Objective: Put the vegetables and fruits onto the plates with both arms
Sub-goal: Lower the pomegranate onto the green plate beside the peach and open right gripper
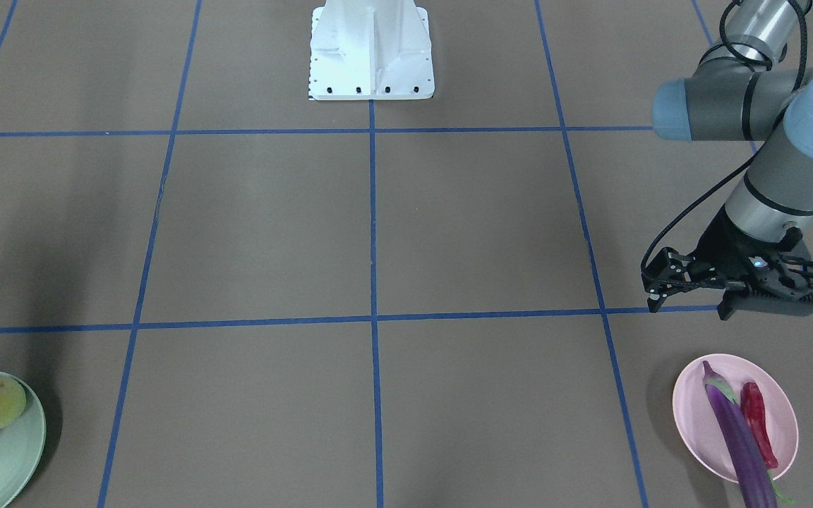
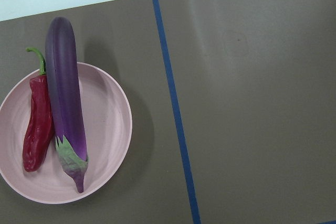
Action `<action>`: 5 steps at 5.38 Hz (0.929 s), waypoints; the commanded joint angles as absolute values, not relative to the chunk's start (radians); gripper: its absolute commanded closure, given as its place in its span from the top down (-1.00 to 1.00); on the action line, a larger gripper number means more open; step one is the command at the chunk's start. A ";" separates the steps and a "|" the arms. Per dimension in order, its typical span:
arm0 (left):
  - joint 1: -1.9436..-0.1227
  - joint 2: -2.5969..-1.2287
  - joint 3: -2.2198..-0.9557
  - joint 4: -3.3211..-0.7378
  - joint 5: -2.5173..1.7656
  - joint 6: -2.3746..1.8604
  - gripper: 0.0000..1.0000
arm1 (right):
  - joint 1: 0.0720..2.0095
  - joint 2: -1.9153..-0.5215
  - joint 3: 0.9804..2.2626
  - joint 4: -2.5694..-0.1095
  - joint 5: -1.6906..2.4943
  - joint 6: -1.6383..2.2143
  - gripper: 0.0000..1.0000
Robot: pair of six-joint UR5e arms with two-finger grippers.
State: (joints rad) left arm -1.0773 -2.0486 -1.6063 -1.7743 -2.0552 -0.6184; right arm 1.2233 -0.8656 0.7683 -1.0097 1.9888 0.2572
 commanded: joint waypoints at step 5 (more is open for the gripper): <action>-1.251 -1.826 -1.637 -1.764 -2.091 -0.054 1.00 | 1.423 -1.191 1.539 -1.531 2.356 0.258 1.00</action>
State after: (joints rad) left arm -1.1840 -1.8819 -1.6333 -1.7651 -2.0767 -0.2012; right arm 1.3880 -1.0908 1.4114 -1.4959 2.3107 0.2606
